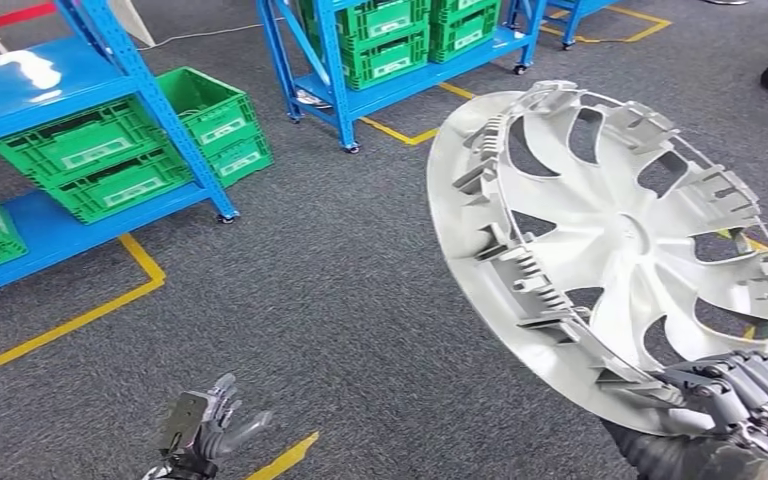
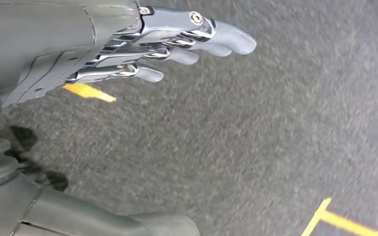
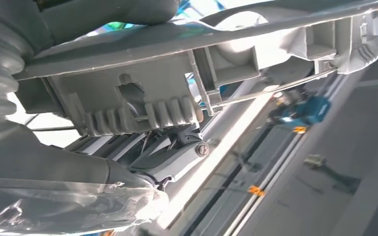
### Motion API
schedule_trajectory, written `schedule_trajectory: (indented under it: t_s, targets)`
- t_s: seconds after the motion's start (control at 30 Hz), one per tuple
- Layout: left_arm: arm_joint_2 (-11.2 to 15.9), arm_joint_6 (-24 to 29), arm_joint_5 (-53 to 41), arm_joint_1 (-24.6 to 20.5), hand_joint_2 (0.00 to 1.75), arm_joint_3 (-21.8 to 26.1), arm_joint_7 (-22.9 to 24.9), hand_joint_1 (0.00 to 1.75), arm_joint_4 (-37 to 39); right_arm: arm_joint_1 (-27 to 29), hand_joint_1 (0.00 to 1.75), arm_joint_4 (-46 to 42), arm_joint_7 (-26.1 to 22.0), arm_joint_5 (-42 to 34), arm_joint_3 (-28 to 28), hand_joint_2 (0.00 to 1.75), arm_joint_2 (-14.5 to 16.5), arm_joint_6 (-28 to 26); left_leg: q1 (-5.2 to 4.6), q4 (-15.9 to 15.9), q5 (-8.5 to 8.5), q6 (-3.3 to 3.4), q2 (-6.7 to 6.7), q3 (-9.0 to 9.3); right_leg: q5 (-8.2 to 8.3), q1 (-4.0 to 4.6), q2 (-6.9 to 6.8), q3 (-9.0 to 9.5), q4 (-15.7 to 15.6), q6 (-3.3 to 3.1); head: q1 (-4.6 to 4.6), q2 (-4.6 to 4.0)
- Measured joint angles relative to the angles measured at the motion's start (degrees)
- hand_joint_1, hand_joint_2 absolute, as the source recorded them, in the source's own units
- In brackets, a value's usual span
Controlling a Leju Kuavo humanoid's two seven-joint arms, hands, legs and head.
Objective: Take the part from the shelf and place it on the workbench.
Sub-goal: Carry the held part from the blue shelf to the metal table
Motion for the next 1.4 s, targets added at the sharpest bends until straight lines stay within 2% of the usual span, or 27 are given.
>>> schedule_trajectory:
  t_s: [0.03, 0.07, 0.1, 0.13, 0.2, 0.27, 0.3, 0.37, 0.43, 0.5, 0.57, 0.6, 0.63, 0.7, 0.77, 0.8, 0.87, 0.93, 1.0, 1.03, 1.07, 1.1, 1.17, 1.23, 1.3, 1.37, 1.4]
  targets:
    - [-0.1, 0.1, 0.2, 0.1, 1.75, -0.3, 0.0, 0.0, 0.0, 0.4, 1.75, -0.4, 0.0, -0.1, -0.3, 1.75, 0.0, 0.0, -0.08, 3.4, -1.33, 0.2, -0.42, -1.45, 0.14, 0.2, 0.74, -0.2, 0.0, -0.21, -0.04, 0.0]
    - [-0.3, 0.2, 0.4, 0.2, 1.75, -0.6, 0.0, 0.0, 0.0, 1.0, 1.75, -0.8, 0.0, -0.2, -0.8, 1.75, 0.0, 0.0, -0.19, 5.3, -1.59, 0.51, -0.63, -2.21, 0.26, 0.44, 1.54, -0.35, 0.0, -0.35, -0.05, 0.0]
    - [-0.5, 0.4, 0.6, 0.2, 1.75, -0.9, 0.0, 0.0, 0.0, 1.5, 1.75, -1.2, 0.0, -0.3, -1.2, 1.75, 0.0, 0.0, -0.34, 5.0, -0.7, 0.96, -0.77, -1.99, 0.36, 0.67, 2.37, -0.41, 0.0, -0.44, -0.05, 0.0]
    - [-0.7, 0.5, 0.8, 0.3, 1.75, -1.2, 0.0, 0.0, 0.0, 2.0, 1.75, -1.7, 0.0, -0.5, -1.7, 1.75, 0.0, 0.0, -0.56, 2.7, 1.15, 1.55, -1.14, -0.79, 0.43, 0.9, 3.19, -0.38, 0.0, -0.48, -0.06, 0.0]
    - [-0.9, 0.7, 1.0, 0.2, 1.75, -1.8, 0.0, 0.0, 0.0, 2.7, 1.75, -2.7, 0.0, -0.6, -2.6, 1.75, 0.0, 0.0, -1.01, -4.3, 5.03, 3.19, -3.71, 2.52, 0.58, 1.21, 4.61, -0.4, 0.1, -0.41, 0.03, 0.0]
    - [-1.2, 0.9, 1.1, 0.2, 1.75, -2.4, 0.0, 0.0, 0.0, 3.1, 1.75, -3.4, 0.1, -0.6, -3.2, 1.75, 0.0, 0.0, -1.27, -8.6, 6.33, 4.29, -6.05, 4.37, 0.84, 1.1, 5.89, -0.84, 0.2, -0.06, 0.03, 0.0]
    - [-1.4, 0.9, 1.1, 0.2, 1.75, -2.6, 0.0, 0.0, 0.0, 3.2, 1.75, -3.7, 0.1, -0.6, -3.5, 1.75, 0.0, 0.0, -1.29, -9.2, 6.11, 4.5, -6.15, 4.56, 1.04, 1.0, 6.54, -1.2, 0.3, 0.26, 0.01, 0.0]
    - [-1.8, 0.9, 1.1, 0.0, 1.75, -3.1, 0.0, 0.0, 0.0, 3.7, 1.75, -4.4, 0.3, -0.5, -4.1, 1.75, 0.0, 0.0, -1.14, -10.4, 6.19, 4.27, -4.77, 4.83, 1.27, 0.91, 7.06, -1.97, 0.3, 0.93, -0.07, 0.0]
    - [-2.1, 0.9, 1.3, -0.2, 1.75, -3.6, 0.0, 0.0, 0.1, 4.0, 1.75, -5.2, 0.8, -0.2, -4.5, 1.75, 0.0, 0.0, -0.81, -11.6, 6.72, 4.01, -3.18, 5.14, -0.43, 1.09, 4.47, -3.57, 2.8, 1.54, 0.32, 0.0]
    - [-2.2, 0.8, 1.3, -0.1, 1.75, -4.0, 0.0, 0.0, 0.1, 4.2, 1.75, -5.7, 1.4, 0.1, -4.9, 1.75, 0.0, 0.0, -0.8, -12.0, 6.94, 4.01, -1.55, 5.21, -4.07, 0.92, 1.13, -6.68, 9.3, 2.21, 0.7, 0.0]
    - [-2.2, 0.7, 1.2, 0.0, 1.75, -4.6, 0.0, 0.0, 0.2, 4.7, 1.75, -6.4, 2.1, 0.4, -5.3, 1.75, 0.0, 0.0, -0.85, -11.9, 6.9, 3.94, 0.24, 5.18, -6.05, 0.48, 0.05, -9.08, 14.9, 2.91, 0.73, 0.0]
    - [-2.1, 0.6, 1.1, 0.0, 1.75, -4.9, 0.0, 0.0, 0.3, 5.0, 1.75, -6.7, 2.5, 0.6, -5.6, 1.75, 0.0, 0.0, -0.84, -11.9, 6.84, 3.85, 1.05, 5.19, -5.59, 0.25, -0.2, -8.88, 14.9, 3.19, 0.74, 0.0]
    - [-2.0, 0.5, 1.0, -0.1, 1.75, -5.2, 0.0, 0.0, 0.5, 5.3, 1.75, -7.1, 2.9, 0.7, -5.7, 1.75, 0.0, 0.0, -0.82, -11.9, 6.77, 3.7, 1.82, 5.23, -4.23, 0.02, -0.59, -7.5, 12.7, 3.42, 0.75, 0.0]
    - [-1.9, 0.3, 0.9, -0.3, 1.75, -5.8, 0.0, 0.0, 0.7, 5.6, 1.75, -7.6, 3.1, 0.9, -6.0, 1.75, 0.0, 0.0, -0.97, -11.5, 6.42, 3.09, 3.08, 5.36, -1.26, -0.21, -2.77, -2.77, 4.8, 3.55, 0.76, 0.0]
    - [-1.7, 0.3, 0.8, -0.5, 1.75, -6.2, 0.0, 0.0, 0.8, 5.8, 1.75, -8.1, 3.2, 1.1, -6.1, 1.75, 0.0, 0.0, -1.26, -11.1, 6.09, 2.33, 4.0, 5.52, -0.18, -0.13, -4.25, 0.0, 0.3, 2.82, 0.54, 0.0]
    - [-1.6, 0.2, 0.7, -0.5, 1.75, -6.3, 0.0, 0.0, 0.9, 5.9, 1.75, -8.2, 3.2, 1.2, -6.2, 1.75, 0.0, 0.0, -1.35, -11.0, 6.05, 2.01, 4.39, 5.57, -0.28, 0.01, -4.12, 0.06, 0.2, 2.27, 0.46, 0.0]
    - [-1.5, 0.0, 0.6, -0.7, 1.75, -6.5, 0.0, 0.0, 1.0, 6.2, 1.75, -8.5, 3.6, 1.5, -6.4, 1.75, 0.0, 0.0, -1.17, -10.9, 5.9, 1.44, 4.89, 5.67, 0.04, 0.01, -2.91, -0.26, 0.2, 1.37, 0.34, 0.0]
    - [-1.4, -0.1, 0.5, -0.7, 1.75, -6.8, 0.0, 0.0, 1.1, 6.4, 1.75, -8.9, 4.3, 2.0, -6.5, 1.75, 0.0, 0.0, -0.86, -8.7, 3.83, 0.96, 3.1, 4.87, 0.43, -0.09, -1.78, -0.48, 0.0, 0.57, 0.2, 0.0]
    - [-1.2, -0.2, 0.5, -0.6, 1.75, -7.2, 0.0, 0.0, 1.3, 6.5, 1.75, -9.2, 4.9, 2.3, -6.6, 1.75, 0.0, 0.0, -0.71, -2.2, -0.22, 0.8, 0.34, 2.14, 0.71, -0.02, -0.55, -0.74, -0.1, -0.04, 0.05, 0.0]
    - [-1.1, -0.2, 0.5, -0.5, 1.75, -7.3, 0.0, 0.0, 1.5, 6.5, 1.75, -9.3, 5.1, 2.5, -6.6, 1.75, 0.0, 0.0, -0.7, 1.7, -1.95, 0.84, -0.32, 0.42, 0.81, 0.11, 0.18, -0.89, 0.0, -0.23, 0.03, 0.0]
    - [-0.9, -0.1, 0.5, -0.3, 1.75, -7.5, 0.0, 0.0, 1.6, 6.6, 1.75, -9.4, 5.3, 2.5, -6.7, 1.75, 0.0, 0.0, -0.72, 4.5, -2.72, 0.97, -0.63, -0.83, 0.9, 0.26, 0.99, -1.01, 0.0, -0.36, 0.04, 0.0]
    - [-0.8, -0.1, 0.5, -0.2, 1.75, -7.6, 0.0, 0.0, 1.7, 6.7, 1.75, -9.4, 5.4, 2.6, -6.8, 1.75, 0.0, 0.0, -0.76, 5.3, -2.33, 1.19, -0.78, -1.23, 0.99, 0.43, 1.84, -1.08, 0.0, -0.44, 0.04, 0.0]
    - [-0.6, -0.1, 0.5, -0.2, 1.75, -7.7, 0.0, 0.0, 1.8, 7.0, 1.75, -9.5, 5.6, 2.8, -6.9, 1.75, 0.0, 0.0, -0.95, 0.8, 1.31, 1.96, -1.47, 0.86, 1.14, 0.66, 3.47, -1.07, 0.0, -0.45, 0.05, 0.0]
    - [-0.3, -0.1, 0.5, -0.3, 1.75, -7.8, 0.0, 0.0, 1.8, 7.0, 1.75, -9.7, 6.1, 3.3, -7.1, 1.75, 0.0, 0.0, -1.12, -6.3, 4.78, 2.98, -4.37, 4.1, 1.34, 0.67, 4.82, -1.23, 0.1, -0.27, 0.1, 0.0]
    - [0.0, -0.1, 0.5, -0.4, 1.75, -8.0, 0.0, 0.0, 1.9, 7.0, 1.75, -10.1, 6.8, 4.1, -7.2, 1.75, 0.0, 0.0, -1.25, -9.8, 5.43, 3.53, -6.37, 5.47, 1.69, 0.46, 6.02, -1.86, 0.2, 0.24, -0.03, 0.0]
    - [0.0, -0.1, 0.7, -0.4, 1.75, -8.2, 0.0, 0.0, 1.9, 7.1, 1.75, -10.6, 7.7, 5.5, -7.4, 1.75, 0.0, 0.0, -1.17, -10.8, 5.48, 3.59, -5.36, 5.69, 2.14, 0.29, 7.15, -2.49, 0.1, 1.02, -0.19, 0.0]
    - [0.0, -0.1, 0.8, -0.4, 1.75, -8.3, 0.0, 0.0, 1.9, 7.3, 1.75, -10.9, 8.3, 6.4, -7.5, 1.75, 0.0, 0.0, -1.05, -11.3, 5.79, 3.62, -4.59, 5.84, 1.96, 0.36, 6.55, -2.88, 0.4, 1.3, -0.14, 0.0]
